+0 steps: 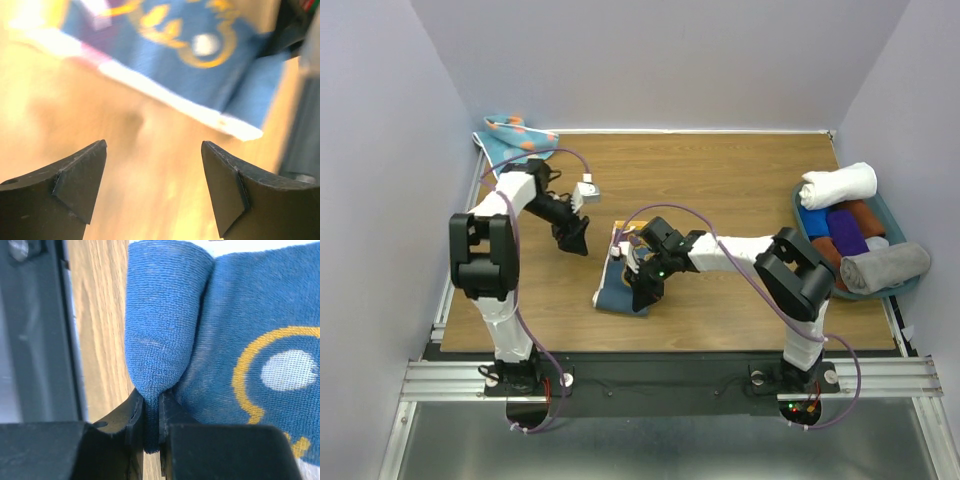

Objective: Roll the towels
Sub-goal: Roll the towel

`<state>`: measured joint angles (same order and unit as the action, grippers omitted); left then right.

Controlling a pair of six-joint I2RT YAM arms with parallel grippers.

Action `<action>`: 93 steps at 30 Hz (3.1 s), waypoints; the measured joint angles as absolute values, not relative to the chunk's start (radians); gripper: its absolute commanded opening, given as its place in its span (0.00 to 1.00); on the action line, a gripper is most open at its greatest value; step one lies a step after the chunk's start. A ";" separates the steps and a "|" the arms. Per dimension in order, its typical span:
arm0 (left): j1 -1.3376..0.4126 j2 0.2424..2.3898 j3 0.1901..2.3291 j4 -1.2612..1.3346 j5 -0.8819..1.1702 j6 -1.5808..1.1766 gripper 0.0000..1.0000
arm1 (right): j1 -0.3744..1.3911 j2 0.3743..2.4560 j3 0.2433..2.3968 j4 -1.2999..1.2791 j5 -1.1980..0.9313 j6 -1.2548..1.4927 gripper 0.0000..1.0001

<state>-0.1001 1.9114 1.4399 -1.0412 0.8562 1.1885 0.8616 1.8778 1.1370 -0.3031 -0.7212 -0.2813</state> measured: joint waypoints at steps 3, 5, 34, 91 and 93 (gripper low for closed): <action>-0.041 1.787 1.354 -0.926 0.819 1.186 0.96 | 0.820 1.940 1.186 -0.340 -0.822 -0.234 0.00; -0.039 1.648 1.251 -0.856 0.792 1.178 0.99 | 0.789 1.993 1.221 -0.368 -0.899 -0.207 0.01; -0.888 0.995 0.398 -0.084 0.176 1.175 0.86 | 0.687 2.293 1.420 -0.573 -1.299 -0.079 0.04; -0.321 2.191 1.377 -1.195 1.003 1.198 0.18 | 0.916 1.591 1.213 -0.440 -0.343 -0.432 1.00; -0.320 2.192 1.377 -1.198 1.002 1.199 0.20 | 0.967 1.645 1.205 -0.387 -0.275 -0.476 1.00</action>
<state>-0.3202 2.1921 1.3773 -1.1976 1.0016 1.1988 0.9668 1.6455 1.2049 -0.3870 -0.2752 -0.4759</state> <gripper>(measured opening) 0.281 0.999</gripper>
